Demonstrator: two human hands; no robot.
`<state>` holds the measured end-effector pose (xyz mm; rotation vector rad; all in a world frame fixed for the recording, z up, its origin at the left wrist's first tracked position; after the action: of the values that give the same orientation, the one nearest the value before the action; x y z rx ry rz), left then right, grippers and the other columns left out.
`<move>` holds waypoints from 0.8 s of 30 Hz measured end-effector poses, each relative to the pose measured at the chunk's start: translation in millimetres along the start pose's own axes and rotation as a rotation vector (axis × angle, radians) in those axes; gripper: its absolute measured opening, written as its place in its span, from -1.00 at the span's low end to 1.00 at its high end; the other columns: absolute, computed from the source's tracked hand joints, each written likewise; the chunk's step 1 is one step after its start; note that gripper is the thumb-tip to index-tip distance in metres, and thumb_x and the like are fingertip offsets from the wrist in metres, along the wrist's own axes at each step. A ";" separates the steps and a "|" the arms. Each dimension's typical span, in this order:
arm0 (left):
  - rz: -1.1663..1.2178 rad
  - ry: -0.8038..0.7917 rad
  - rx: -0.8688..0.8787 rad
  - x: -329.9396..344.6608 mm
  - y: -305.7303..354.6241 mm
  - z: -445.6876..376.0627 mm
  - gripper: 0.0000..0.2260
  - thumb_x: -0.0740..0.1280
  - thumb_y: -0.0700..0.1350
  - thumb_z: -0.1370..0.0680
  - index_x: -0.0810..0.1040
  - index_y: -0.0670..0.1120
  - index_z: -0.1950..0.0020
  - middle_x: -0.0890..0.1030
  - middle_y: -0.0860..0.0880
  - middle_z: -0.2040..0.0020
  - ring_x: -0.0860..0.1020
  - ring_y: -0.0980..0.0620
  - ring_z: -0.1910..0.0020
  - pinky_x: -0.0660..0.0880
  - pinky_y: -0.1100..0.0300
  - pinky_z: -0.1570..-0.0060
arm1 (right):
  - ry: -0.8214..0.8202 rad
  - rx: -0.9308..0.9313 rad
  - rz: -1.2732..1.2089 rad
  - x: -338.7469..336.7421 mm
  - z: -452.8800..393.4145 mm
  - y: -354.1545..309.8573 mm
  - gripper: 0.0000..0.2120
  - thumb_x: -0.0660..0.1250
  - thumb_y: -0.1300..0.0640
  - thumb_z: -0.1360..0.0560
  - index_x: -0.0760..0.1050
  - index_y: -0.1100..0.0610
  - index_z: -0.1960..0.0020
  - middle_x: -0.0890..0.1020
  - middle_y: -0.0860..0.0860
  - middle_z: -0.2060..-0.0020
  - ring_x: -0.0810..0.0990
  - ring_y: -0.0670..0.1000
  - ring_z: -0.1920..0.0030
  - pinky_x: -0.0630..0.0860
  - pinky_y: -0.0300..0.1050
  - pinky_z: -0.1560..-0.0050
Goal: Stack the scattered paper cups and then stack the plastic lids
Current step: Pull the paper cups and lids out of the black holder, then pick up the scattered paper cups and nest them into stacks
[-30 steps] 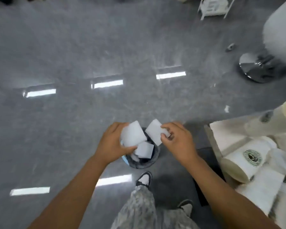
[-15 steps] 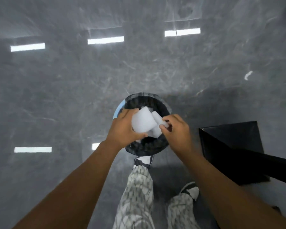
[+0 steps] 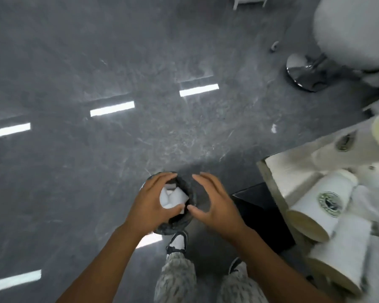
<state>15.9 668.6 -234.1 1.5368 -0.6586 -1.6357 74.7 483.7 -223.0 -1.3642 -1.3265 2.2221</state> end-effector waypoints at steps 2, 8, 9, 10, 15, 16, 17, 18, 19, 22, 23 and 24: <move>-0.021 -0.040 0.129 -12.1 58.5 -4.2 -0.30 0.54 0.26 -0.37 0.47 0.13 -0.46 0.45 0.26 -0.39 0.41 0.30 -0.38 0.39 0.28 -0.38 | 0.091 -0.036 0.045 -49.5 20.3 -35.5 -0.30 0.44 -0.15 -0.49 0.28 -0.12 -0.57 0.26 -0.17 -0.54 0.26 -0.12 -0.56 0.39 0.01 -0.48; -0.041 -0.168 0.487 -18.8 231.2 -28.3 -0.29 0.54 0.22 -0.37 0.41 0.16 -0.48 0.44 0.19 -0.43 0.34 0.30 -0.43 0.28 0.24 -0.48 | 0.462 -0.086 0.124 -187.4 97.7 -104.5 -0.29 0.51 -0.11 -0.48 0.32 -0.05 -0.54 0.36 -0.03 -0.49 0.39 -0.03 -0.49 0.49 -0.08 -0.37; -0.047 -0.192 0.540 -14.1 259.8 -32.0 -0.29 0.51 0.26 -0.37 0.41 0.15 -0.48 0.46 0.14 -0.43 0.38 0.20 -0.43 0.29 0.19 -0.48 | 0.526 -0.080 0.141 -206.0 114.2 -106.8 -0.30 0.53 -0.10 -0.48 0.35 -0.02 -0.53 0.37 -0.03 -0.47 0.40 -0.04 -0.48 0.49 -0.11 -0.37; -0.054 -0.218 0.594 -7.3 288.3 -35.4 -0.29 0.49 0.28 -0.37 0.41 0.16 -0.47 0.47 0.12 -0.43 0.41 0.13 -0.43 0.32 0.14 -0.48 | 0.587 -0.062 0.159 -223.7 131.7 -106.0 -0.31 0.52 -0.10 -0.47 0.36 -0.02 -0.52 0.38 -0.04 -0.47 0.39 -0.05 -0.48 0.49 -0.12 -0.36; -0.064 -0.351 0.808 48.5 413.5 -35.4 -0.28 0.56 0.23 -0.33 0.41 0.18 -0.44 0.46 0.18 -0.41 0.45 0.07 -0.37 0.45 -0.03 -0.35 | 0.822 0.107 0.205 -301.2 232.2 -71.8 -0.25 0.45 -0.19 -0.42 0.33 -0.05 -0.55 0.31 -0.09 -0.51 0.32 -0.06 -0.51 0.53 0.02 -0.34; -0.064 -0.374 0.859 63.9 436.4 -30.9 -0.28 0.58 0.21 -0.33 0.42 0.17 -0.44 0.47 0.17 -0.41 0.45 0.07 -0.38 0.45 -0.04 -0.36 | 0.876 0.137 0.213 -315.9 256.1 -64.5 -0.24 0.45 -0.19 -0.41 0.32 -0.08 -0.56 0.31 -0.09 -0.51 0.34 -0.04 -0.50 0.55 0.05 -0.30; -0.060 -0.397 0.905 80.1 457.1 -25.0 -0.28 0.61 0.19 -0.34 0.42 0.16 -0.44 0.47 0.18 -0.41 0.45 0.08 -0.38 0.44 -0.03 -0.37 | 0.927 0.166 0.219 -329.1 280.4 -57.8 -0.24 0.46 -0.19 -0.41 0.31 -0.09 -0.55 0.31 -0.09 -0.50 0.35 -0.03 -0.49 0.57 0.07 -0.26; -0.053 -0.423 0.938 97.4 475.3 -18.7 -0.28 0.63 0.15 -0.35 0.43 0.15 -0.44 0.47 0.19 -0.40 0.44 0.10 -0.38 0.43 -0.01 -0.38 | 0.974 0.190 0.222 -340.6 304.5 -51.5 -0.24 0.47 -0.18 -0.41 0.31 -0.09 -0.55 0.32 -0.09 -0.50 0.37 -0.02 -0.48 0.59 0.08 -0.24; -0.041 -0.451 0.965 115.1 491.9 -11.6 -0.28 0.64 0.11 -0.35 0.43 0.14 -0.44 0.46 0.21 -0.40 0.44 0.12 -0.39 0.42 0.02 -0.39 | 1.014 0.214 0.220 -350.8 328.6 -44.2 -0.25 0.48 -0.17 -0.42 0.32 -0.07 -0.54 0.33 -0.08 -0.49 0.37 -0.02 -0.48 0.58 0.09 -0.24; -0.010 -0.543 1.025 170.1 531.7 11.1 -0.29 0.64 0.07 -0.38 0.42 0.15 -0.45 0.46 0.21 -0.42 0.43 0.11 -0.41 0.44 0.02 -0.38 | 1.106 0.311 0.216 -374.1 398.0 -18.6 -0.24 0.51 -0.14 -0.41 0.32 -0.06 -0.54 0.35 -0.08 -0.48 0.36 -0.01 -0.49 0.53 0.11 -0.33; -0.009 -0.569 1.043 188.3 540.7 18.2 -0.30 0.64 0.07 -0.38 0.41 0.15 -0.45 0.45 0.20 -0.42 0.43 0.11 -0.42 0.45 0.01 -0.37 | 1.124 0.348 0.215 -379.6 419.4 -9.8 -0.23 0.52 -0.13 -0.41 0.31 -0.08 -0.55 0.35 -0.08 -0.48 0.35 -0.02 -0.49 0.51 0.11 -0.36; -0.010 -0.594 1.054 206.1 547.8 25.4 -0.30 0.63 0.07 -0.39 0.40 0.16 -0.45 0.45 0.20 -0.42 0.43 0.12 -0.42 0.45 0.01 -0.37 | 1.138 0.384 0.217 -383.6 440.0 -0.3 -0.23 0.52 -0.12 -0.41 0.31 -0.08 -0.54 0.35 -0.08 -0.48 0.35 -0.02 -0.49 0.48 0.09 -0.40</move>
<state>102.2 189.8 92.2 1.6671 -2.0772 -1.8610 -66.4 5.5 80.5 -2.1124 -0.3348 1.2083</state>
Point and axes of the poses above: each hand's wrist, its own z-axis away from the middle knuckle, its own x-axis out of the palm, y = z × x, the point moved 7 cm from there along -z, towards the middle knuckle
